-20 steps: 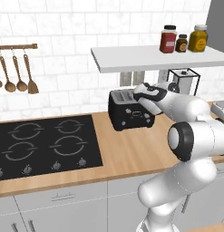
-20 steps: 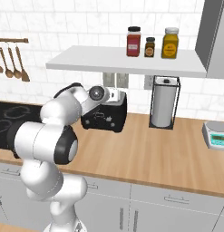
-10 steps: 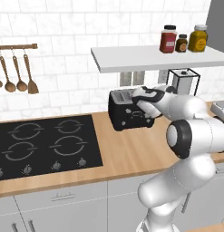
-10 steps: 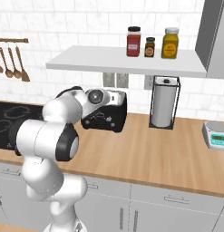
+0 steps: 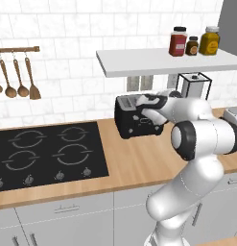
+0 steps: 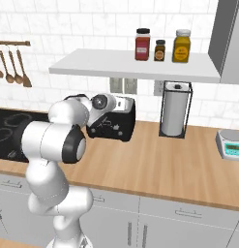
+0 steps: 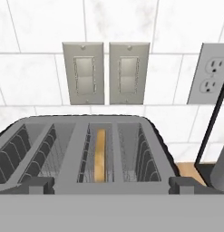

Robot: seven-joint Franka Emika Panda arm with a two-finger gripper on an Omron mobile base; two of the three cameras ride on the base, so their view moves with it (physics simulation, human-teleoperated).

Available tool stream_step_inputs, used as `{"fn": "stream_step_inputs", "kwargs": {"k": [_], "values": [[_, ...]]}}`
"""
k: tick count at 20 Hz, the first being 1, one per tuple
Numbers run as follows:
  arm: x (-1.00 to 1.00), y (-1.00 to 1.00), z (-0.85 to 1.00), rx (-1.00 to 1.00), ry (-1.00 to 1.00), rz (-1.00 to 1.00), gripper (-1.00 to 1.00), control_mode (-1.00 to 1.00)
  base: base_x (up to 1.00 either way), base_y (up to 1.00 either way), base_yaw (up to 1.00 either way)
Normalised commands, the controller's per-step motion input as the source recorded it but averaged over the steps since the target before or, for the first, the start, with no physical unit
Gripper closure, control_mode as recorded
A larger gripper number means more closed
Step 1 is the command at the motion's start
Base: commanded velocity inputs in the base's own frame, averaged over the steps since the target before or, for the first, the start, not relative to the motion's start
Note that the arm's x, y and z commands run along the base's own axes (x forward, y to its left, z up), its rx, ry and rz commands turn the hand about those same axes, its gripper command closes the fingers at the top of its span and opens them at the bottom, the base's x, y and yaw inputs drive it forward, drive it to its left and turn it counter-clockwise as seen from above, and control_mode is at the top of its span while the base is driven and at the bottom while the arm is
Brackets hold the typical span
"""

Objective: Start the toaster. Once the lever pops up, take the bread to the plate on the dining counter.

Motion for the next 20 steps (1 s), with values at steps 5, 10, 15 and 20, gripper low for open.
{"fn": "stream_step_inputs", "kwargs": {"k": [5,10,15,20], "values": [[0.05,0.03,-0.04,0.0,0.0,0.0,-1.0,-1.0,0.0,0.0,0.0],[0.0,0.02,-0.04,0.0,0.0,0.0,-1.0,-1.0,0.0,0.0,0.0],[0.0,0.04,0.0,0.0,0.0,0.0,-1.0,-1.0,0.0,0.0,0.0],[0.0,0.07,0.0,0.0,0.0,0.0,-1.0,-1.0,0.0,0.0,0.0]]}}
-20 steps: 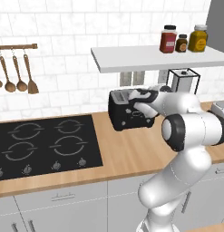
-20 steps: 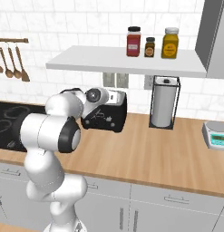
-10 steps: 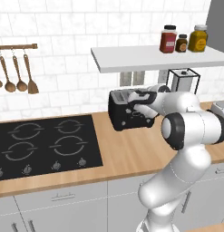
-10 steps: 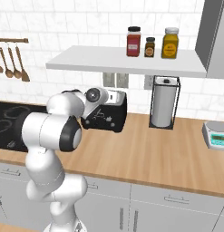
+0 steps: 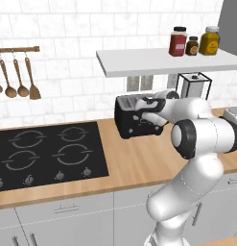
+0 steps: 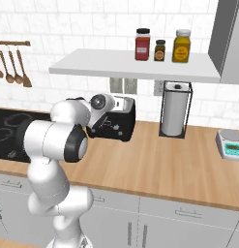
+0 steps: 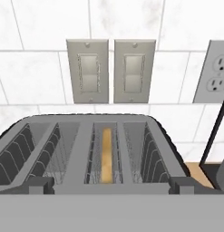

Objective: Start the toaster. Once the lever pops up, take the bread to the plate on the dining counter.

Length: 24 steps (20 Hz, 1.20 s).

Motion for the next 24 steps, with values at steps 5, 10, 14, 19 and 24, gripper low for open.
{"fn": "stream_step_inputs", "kwargs": {"k": [5,10,14,19,24], "values": [[0.0,0.01,-0.01,0.0,0.02,0.0,-1.0,-1.0,0.0,0.0,0.0],[0.07,0.0,-0.02,0.0,0.05,0.0,-1.0,-1.0,0.0,0.0,0.0],[0.08,0.0,0.0,0.0,0.03,0.0,-1.0,-1.0,0.0,0.0,0.0],[0.09,0.0,0.0,0.0,0.03,0.0,-1.0,-1.0,0.0,0.0,0.0],[0.01,0.04,-0.03,0.0,0.04,0.01,-1.0,-1.0,0.0,0.0,0.0]]}}
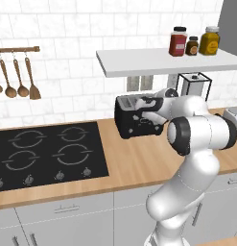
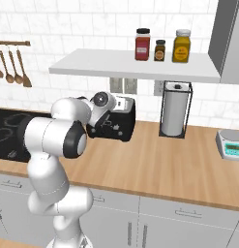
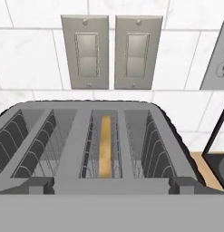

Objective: Start the toaster. Once the lever pops up, take the bread to the plate on the dining counter.

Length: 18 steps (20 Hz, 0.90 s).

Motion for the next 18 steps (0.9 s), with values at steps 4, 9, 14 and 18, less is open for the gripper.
{"fn": "stream_step_inputs", "kwargs": {"k": [4,9,14,18], "values": [[0.0,0.11,0.0,0.0,0.02,0.01,-1.0,-1.0,0.0,0.0,0.0],[0.01,0.07,0.0,0.0,0.0,0.0,-1.0,-1.0,0.0,0.0,0.0],[0.07,0.01,0.0,0.0,0.0,0.0,-1.0,-1.0,0.0,0.0,0.0],[0.13,0.0,0.0,0.0,0.0,0.0,-1.0,-1.0,0.0,0.0,0.0]]}}
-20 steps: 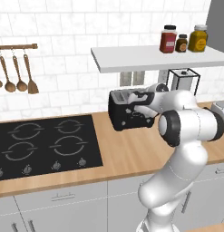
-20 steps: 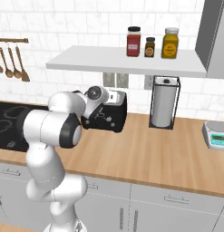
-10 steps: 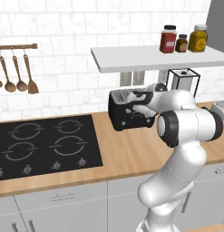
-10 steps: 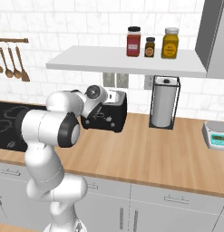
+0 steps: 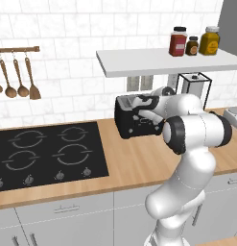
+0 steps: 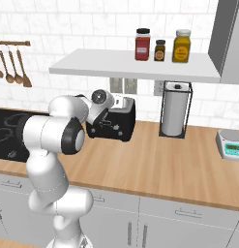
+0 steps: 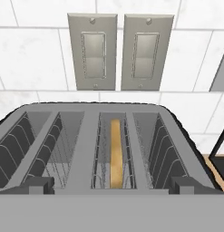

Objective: Start the toaster. Once the lever pops up, take the bread to the plate on the dining counter.

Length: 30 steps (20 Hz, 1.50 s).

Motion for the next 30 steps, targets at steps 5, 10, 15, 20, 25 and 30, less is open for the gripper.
{"fn": "stream_step_inputs", "kwargs": {"k": [5,10,15,20,25,30], "values": [[0.13,0.0,0.0,0.0,0.0,0.0,-1.0,-1.0,0.0,0.0,0.0],[0.04,0.0,-0.01,0.0,0.0,0.0,-1.0,-1.0,0.0,0.0,0.0],[0.03,0.0,-0.02,0.0,0.0,0.0,-1.0,-1.0,0.0,0.0,0.0],[0.0,-0.04,-0.03,0.0,0.0,0.0,-1.0,-1.0,0.0,0.0,0.0],[0.01,-0.07,0.0,0.0,0.0,0.0,-1.0,-1.0,0.0,0.0,0.0],[0.0,-0.04,-0.01,0.0,0.0,0.0,-1.0,-1.0,0.0,0.0,0.0]]}}
